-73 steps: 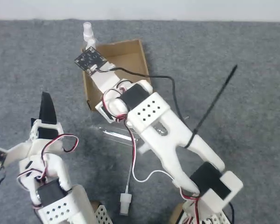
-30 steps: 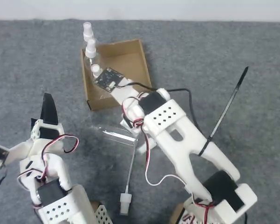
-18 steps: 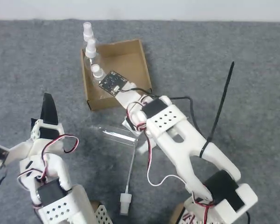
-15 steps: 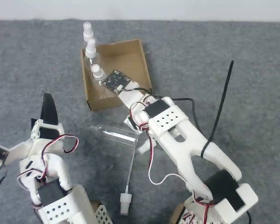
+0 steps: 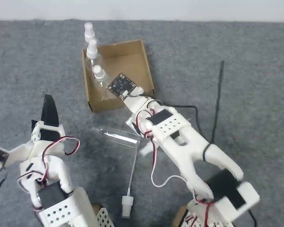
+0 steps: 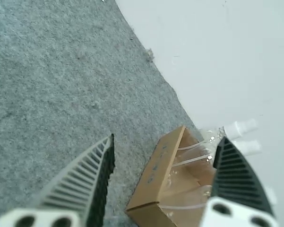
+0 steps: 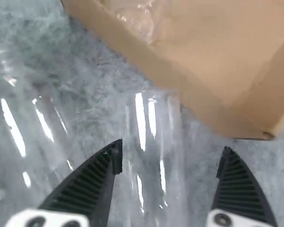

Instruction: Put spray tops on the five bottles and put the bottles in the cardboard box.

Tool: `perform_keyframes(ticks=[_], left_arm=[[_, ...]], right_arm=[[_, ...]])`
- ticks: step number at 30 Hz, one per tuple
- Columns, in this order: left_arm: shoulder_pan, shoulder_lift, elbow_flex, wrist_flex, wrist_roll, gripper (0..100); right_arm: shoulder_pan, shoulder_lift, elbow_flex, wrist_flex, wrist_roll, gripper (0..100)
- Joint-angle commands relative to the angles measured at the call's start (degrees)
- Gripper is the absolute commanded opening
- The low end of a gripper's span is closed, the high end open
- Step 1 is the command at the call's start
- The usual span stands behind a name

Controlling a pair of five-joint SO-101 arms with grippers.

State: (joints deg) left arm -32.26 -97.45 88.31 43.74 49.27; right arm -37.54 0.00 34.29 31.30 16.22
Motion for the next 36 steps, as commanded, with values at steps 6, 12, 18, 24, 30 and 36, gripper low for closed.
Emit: perform_keyframes(ticks=[6, 12, 18, 24, 30, 36], left_arm=[[-0.35, -0.79, -0.4, -1.67, -0.44, 32], [-0.35, -0.79, -0.4, -1.58, -0.44, 32], [-0.35, -0.79, -0.4, -1.67, -0.44, 32], [-0.35, -0.79, -0.4, -1.58, -0.44, 32], [-0.35, -0.79, -0.4, -1.67, -0.44, 32], [-0.35, -0.79, -0.4, -1.67, -0.44, 32]], right_arm=[[1.01, 3.3, -2.46, -2.77, 0.97, 25.9], [0.92, 3.3, -4.04, 0.48, 0.97, 16.0], [2.33, 3.3, -9.85, 8.31, 0.97, 7.0], [4.7, 3.21, -13.19, 12.18, 0.79, 7.0], [5.32, 3.12, -15.82, 16.31, 0.53, 7.0], [4.97, 3.12, -18.37, 20.97, 0.44, 7.0]])
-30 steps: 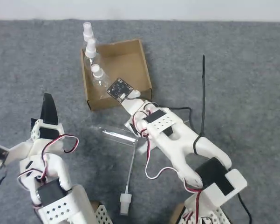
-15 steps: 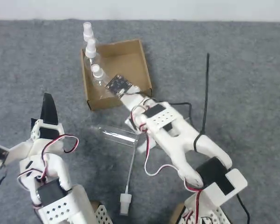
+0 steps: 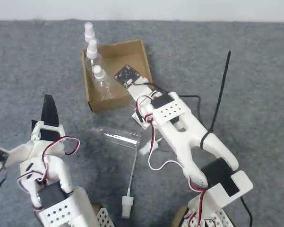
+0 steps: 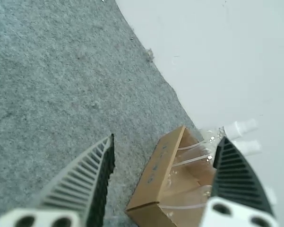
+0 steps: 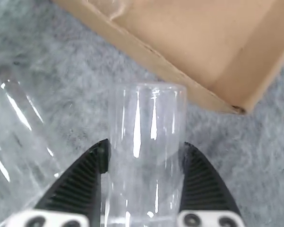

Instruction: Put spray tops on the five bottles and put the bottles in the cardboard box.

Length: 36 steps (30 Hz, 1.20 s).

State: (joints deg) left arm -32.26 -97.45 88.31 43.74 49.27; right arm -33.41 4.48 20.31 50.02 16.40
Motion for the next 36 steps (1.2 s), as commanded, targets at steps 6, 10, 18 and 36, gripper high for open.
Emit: perform_keyframes(ticks=[6, 10, 18, 36], left_arm=[[-0.35, -0.79, -0.4, -1.76, -0.44, 32], [-0.35, -0.79, -0.4, -1.76, -0.44, 32], [-0.35, -0.79, -0.4, -1.76, -0.44, 32], [-0.09, -0.79, -0.4, -1.67, -0.44, 32]], right_arm=[[0.75, -2.15, -5.36, 4.7, 0.18, 7.0], [0.75, -6.37, -5.27, 7.52, 0.18, 7.0], [0.75, -12.0, -3.69, 9.01, 0.09, 7.0], [0.57, -22.46, -0.26, 9.01, -12.57, 7.0]])
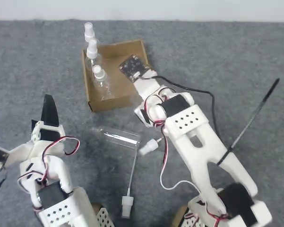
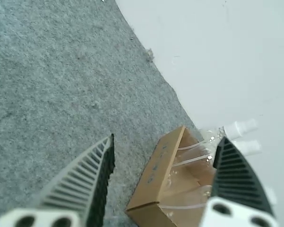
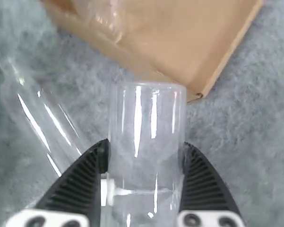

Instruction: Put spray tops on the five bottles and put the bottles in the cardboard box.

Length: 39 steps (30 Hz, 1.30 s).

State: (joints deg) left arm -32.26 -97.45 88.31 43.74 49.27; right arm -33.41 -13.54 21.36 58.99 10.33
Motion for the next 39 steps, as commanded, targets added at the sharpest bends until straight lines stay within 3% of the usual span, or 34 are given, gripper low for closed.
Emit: perform_keyframes(ticks=[1, 7, 20, 28, 39], left_arm=[[-0.09, -0.79, -0.4, -1.67, -0.44, 32], [-0.09, -0.79, -0.4, -1.67, -0.44, 32], [-0.09, -0.79, -0.4, -1.58, -0.44, 32], [-0.09, -0.79, -0.4, -1.58, -0.44, 32], [-0.09, -0.79, 0.22, -1.85, -0.44, 32]], right_arm=[[0.57, -4.97, -1.32, -0.04, -9.23, 7.0], [0.57, -8.57, -1.32, -0.04, -17.85, 7.0], [0.75, -15.69, 8.26, -7.16, -22.24, 6.5], [4.53, -20.62, 16.53, -17.01, -38.59, 6.5], [14.55, -21.32, 16.62, -11.21, -53.19, 6.8]])
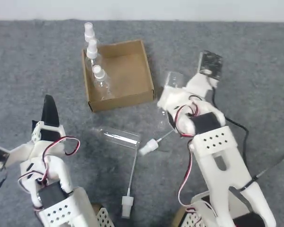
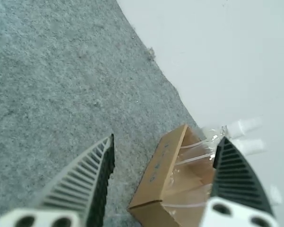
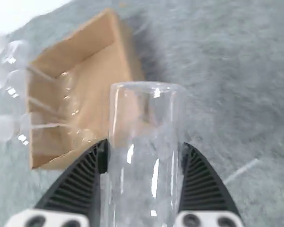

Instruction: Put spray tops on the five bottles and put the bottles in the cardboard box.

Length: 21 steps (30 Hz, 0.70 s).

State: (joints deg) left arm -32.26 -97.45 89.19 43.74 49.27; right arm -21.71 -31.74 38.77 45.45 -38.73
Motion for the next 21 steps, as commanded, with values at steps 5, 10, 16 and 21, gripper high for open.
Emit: perform_keyframes(ticks=[5, 10, 16, 21], left_arm=[[-0.09, -0.79, -0.66, -1.85, -0.44, 32], [0.0, -0.79, -0.66, -1.85, -0.44, 32], [0.0, -0.79, -0.66, -1.85, -0.44, 32], [0.0, -0.79, -0.57, -1.85, -0.44, 32]], right_arm=[[8.13, -3.03, -0.79, 5.23, -8.35, 6.9], [13.58, 1.19, -0.88, 5.41, -8.53, 7.0], [18.07, 9.71, -0.97, 5.05, -8.53, 7.1], [18.77, 14.73, -0.97, 5.49, -8.53, 17.2]])
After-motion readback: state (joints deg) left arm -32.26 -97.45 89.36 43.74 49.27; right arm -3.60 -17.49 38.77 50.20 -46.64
